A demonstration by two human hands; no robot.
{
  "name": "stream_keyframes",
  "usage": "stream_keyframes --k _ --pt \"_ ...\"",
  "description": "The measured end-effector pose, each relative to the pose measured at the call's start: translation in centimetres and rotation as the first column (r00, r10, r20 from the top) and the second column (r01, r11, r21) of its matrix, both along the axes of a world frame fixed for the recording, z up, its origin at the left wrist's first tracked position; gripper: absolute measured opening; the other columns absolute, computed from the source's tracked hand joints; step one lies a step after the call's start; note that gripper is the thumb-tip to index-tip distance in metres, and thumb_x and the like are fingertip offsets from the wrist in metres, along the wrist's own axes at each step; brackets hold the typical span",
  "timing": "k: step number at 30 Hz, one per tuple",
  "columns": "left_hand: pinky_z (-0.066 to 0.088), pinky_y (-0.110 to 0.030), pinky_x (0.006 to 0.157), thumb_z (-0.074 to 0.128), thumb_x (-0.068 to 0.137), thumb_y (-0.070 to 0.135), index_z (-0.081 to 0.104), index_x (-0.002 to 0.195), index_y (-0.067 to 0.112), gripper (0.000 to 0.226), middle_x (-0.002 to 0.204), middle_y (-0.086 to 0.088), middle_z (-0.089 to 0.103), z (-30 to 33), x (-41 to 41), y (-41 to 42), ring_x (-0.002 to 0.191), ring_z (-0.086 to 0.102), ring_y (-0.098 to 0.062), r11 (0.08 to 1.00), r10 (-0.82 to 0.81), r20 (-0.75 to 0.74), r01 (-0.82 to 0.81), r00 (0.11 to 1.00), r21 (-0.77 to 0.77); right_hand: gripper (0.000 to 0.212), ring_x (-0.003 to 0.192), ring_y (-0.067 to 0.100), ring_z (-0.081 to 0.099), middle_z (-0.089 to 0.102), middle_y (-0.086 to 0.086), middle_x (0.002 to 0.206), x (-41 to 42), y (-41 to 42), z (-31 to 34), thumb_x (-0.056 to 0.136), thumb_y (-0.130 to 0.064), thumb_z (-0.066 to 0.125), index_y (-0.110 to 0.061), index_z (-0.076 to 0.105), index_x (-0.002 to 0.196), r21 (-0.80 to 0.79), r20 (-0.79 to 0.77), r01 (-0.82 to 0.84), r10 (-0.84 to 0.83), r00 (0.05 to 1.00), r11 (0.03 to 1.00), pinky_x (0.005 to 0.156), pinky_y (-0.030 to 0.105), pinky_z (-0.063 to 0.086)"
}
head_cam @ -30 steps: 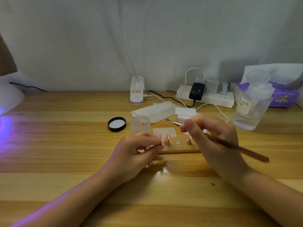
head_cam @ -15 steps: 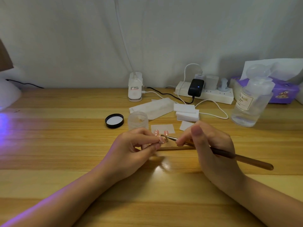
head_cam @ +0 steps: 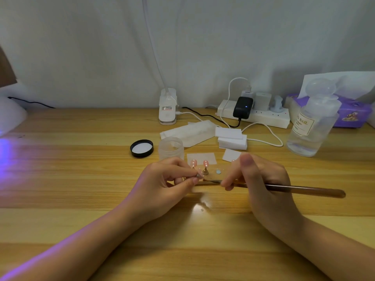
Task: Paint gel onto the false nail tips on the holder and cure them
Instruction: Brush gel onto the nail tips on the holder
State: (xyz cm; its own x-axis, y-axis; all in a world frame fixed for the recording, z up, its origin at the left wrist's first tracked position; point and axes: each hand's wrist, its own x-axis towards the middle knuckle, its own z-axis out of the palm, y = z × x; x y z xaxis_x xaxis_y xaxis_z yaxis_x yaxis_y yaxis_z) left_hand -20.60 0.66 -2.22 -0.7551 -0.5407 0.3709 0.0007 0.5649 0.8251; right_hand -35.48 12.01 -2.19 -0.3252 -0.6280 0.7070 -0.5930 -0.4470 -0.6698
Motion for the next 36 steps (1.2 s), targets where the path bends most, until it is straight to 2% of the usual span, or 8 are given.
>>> stream_keyframes --k 3,11,17,21,25,28,32,36 --pt "0.041 -0.008 0.051 0.068 0.078 0.011 0.073 0.088 0.03 0.022 0.077 0.004 0.063 0.05 0.02 -0.01 0.064 0.054 0.002 1.0 0.002 0.007 -0.002 1.0 -0.005 0.053 0.057 0.006 0.056 0.057 -0.005 0.056 0.07 0.14 0.09 0.091 -0.051 0.029 -0.022 0.059 0.059 -0.003 0.057 -0.021 0.021 0.998 1.0 0.058 0.019 0.044" --pt "0.04 -0.009 0.051 0.068 0.079 0.004 0.074 0.089 0.024 0.023 0.073 0.0 0.062 0.18 0.04 0.06 0.06 0.053 0.002 1.0 -0.006 0.007 0.006 1.0 -0.02 0.049 0.069 0.003 0.06 0.064 -0.005 0.068 0.0 -0.29 0.12 0.092 -0.039 0.035 -0.01 0.068 0.069 0.022 -0.085 0.003 -0.001 0.996 1.0 0.066 0.02 0.046" --pt "0.039 -0.006 0.052 0.068 0.078 0.005 0.072 0.087 0.031 0.028 0.076 0.007 0.063 0.06 0.1 0.02 0.06 0.053 0.006 1.0 -0.009 0.004 0.009 1.0 -0.019 0.048 0.061 0.007 0.059 0.062 -0.003 0.059 0.1 -0.04 0.14 0.091 -0.046 0.038 -0.019 0.064 0.062 0.04 0.029 -0.027 0.026 0.999 0.999 0.06 0.02 0.046" --pt "0.04 -0.006 0.052 0.068 0.079 0.007 0.072 0.088 0.031 0.026 0.078 0.008 0.063 0.0 0.06 -0.05 0.066 0.056 0.004 1.0 0.001 0.014 -0.001 1.0 -0.027 0.047 0.052 0.005 0.055 0.057 0.006 0.051 0.14 0.19 0.15 0.087 -0.037 0.035 -0.015 0.061 0.053 0.05 0.189 -0.06 0.05 0.981 0.997 0.056 0.016 0.043" --pt "0.04 -0.006 0.051 0.068 0.079 0.006 0.074 0.088 0.026 0.023 0.077 0.001 0.063 0.05 0.01 0.0 0.063 0.054 0.003 0.999 -0.005 0.018 0.005 1.0 -0.043 0.043 0.063 0.002 0.059 0.062 -0.003 0.059 0.19 0.15 0.39 0.092 -0.033 0.038 -0.015 0.064 0.062 0.017 0.068 0.014 -0.015 0.998 1.0 0.063 0.008 0.042" --pt "0.04 -0.006 0.052 0.068 0.079 0.002 0.075 0.089 0.021 0.022 0.078 0.0 0.063 0.04 0.0 0.03 0.063 0.054 0.002 0.999 -0.009 0.018 0.01 1.0 -0.044 0.043 0.068 0.002 0.061 0.065 -0.006 0.068 0.29 -0.13 0.47 0.091 -0.036 0.036 -0.014 0.066 0.069 0.027 -0.028 0.0 0.001 1.0 1.0 0.066 0.011 0.043" --pt "0.04 -0.008 0.052 0.068 0.079 0.004 0.074 0.087 0.025 0.023 0.073 0.008 0.061 0.03 -0.06 0.03 0.06 0.053 0.002 1.0 -0.005 0.018 0.005 1.0 -0.015 0.043 0.066 0.004 0.061 0.064 -0.005 0.066 0.3 -0.24 0.37 0.091 -0.04 0.038 -0.018 0.066 0.068 0.033 -0.007 -0.029 0.029 1.0 0.999 0.063 0.016 0.045" --pt "0.041 -0.008 0.051 0.069 0.077 0.011 0.073 0.087 0.029 0.021 0.076 0.001 0.063 -0.03 -0.05 0.02 0.059 0.052 0.006 1.0 -0.009 0.0 0.009 1.0 -0.018 0.041 0.059 0.002 0.059 0.062 -0.005 0.059 0.41 -0.15 0.28 0.09 -0.036 0.043 -0.017 0.065 0.061 0.046 0.063 -0.029 0.026 0.998 0.999 0.06 0.012 0.043"
